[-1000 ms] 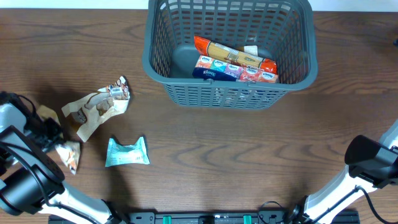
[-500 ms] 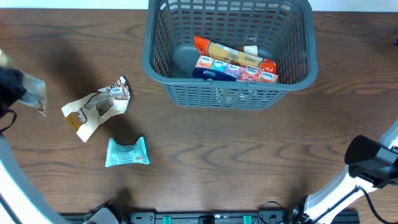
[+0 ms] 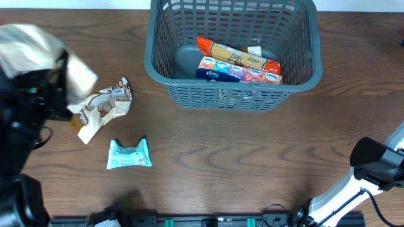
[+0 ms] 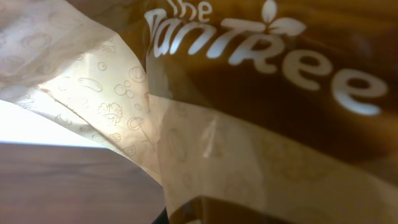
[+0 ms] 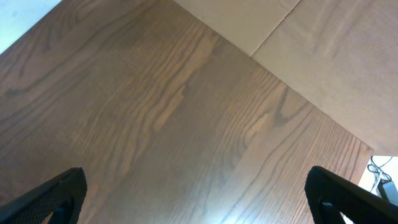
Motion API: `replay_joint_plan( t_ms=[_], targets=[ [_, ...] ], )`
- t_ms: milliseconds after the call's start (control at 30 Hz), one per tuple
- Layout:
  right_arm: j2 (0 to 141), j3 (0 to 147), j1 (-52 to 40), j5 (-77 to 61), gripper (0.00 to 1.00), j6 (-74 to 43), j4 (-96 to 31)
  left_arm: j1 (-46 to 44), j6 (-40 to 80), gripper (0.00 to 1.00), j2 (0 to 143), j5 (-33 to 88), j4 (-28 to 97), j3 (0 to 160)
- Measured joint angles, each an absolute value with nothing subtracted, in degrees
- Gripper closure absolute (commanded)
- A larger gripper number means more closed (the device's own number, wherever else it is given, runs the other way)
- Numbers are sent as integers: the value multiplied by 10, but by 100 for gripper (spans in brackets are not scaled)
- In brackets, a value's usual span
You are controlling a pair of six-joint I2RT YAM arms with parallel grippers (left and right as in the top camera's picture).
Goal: Pack container
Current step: 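Lift the wrapper and swing the left gripper over the basket, then lower the wrapper into the basket and open the left gripper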
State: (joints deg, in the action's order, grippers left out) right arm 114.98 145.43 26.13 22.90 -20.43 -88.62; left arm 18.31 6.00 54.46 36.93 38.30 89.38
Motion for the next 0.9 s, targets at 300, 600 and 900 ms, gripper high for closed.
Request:
replay_joint_plan(
  t_ms=[300, 600, 900],
  targets=[
    [1150, 1454, 261, 229, 1, -204, -886, -13, 60, 94, 685, 373, 255, 894],
    [1150, 1454, 261, 229, 1, -204, -886, -143, 83, 94, 860, 374, 119, 894],
    [1150, 1454, 261, 229, 1, -204, -886, -174, 93, 94, 947, 373, 117, 893]
  ],
)
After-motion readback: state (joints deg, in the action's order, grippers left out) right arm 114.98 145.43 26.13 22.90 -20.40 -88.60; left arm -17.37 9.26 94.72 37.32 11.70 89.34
